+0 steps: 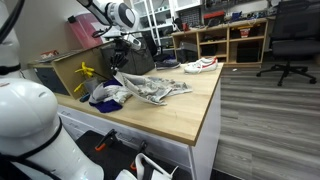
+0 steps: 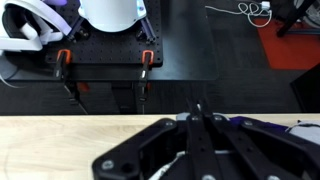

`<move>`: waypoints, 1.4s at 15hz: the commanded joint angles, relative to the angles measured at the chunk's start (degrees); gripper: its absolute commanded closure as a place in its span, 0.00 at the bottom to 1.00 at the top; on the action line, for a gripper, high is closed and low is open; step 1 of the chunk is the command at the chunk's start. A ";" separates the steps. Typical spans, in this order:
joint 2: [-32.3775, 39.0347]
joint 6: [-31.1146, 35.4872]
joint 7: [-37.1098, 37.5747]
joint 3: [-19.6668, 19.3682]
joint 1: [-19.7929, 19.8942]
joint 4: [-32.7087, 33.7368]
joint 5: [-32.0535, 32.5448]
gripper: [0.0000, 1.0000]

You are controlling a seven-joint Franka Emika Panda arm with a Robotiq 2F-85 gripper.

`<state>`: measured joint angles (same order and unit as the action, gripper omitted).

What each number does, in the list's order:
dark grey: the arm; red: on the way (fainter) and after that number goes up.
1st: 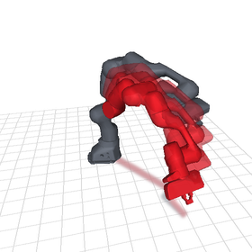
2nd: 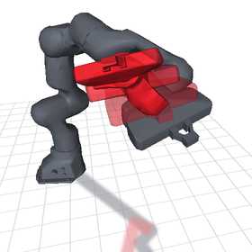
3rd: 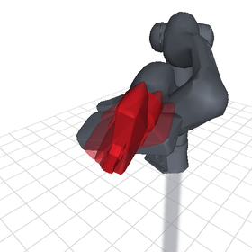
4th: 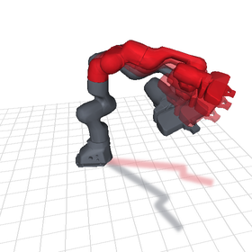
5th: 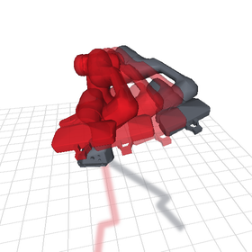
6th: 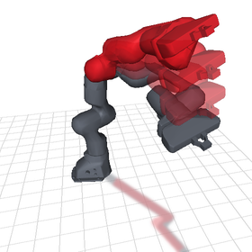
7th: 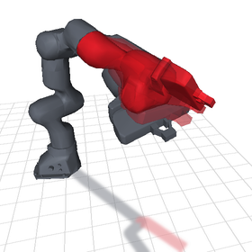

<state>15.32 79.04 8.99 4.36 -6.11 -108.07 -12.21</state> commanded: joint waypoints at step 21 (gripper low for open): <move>-5.45 22.53 -1.77 -5.53 6.39 -3.05 6.47 0.00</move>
<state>12.41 99.53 8.12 -0.98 -0.15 -108.41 -5.72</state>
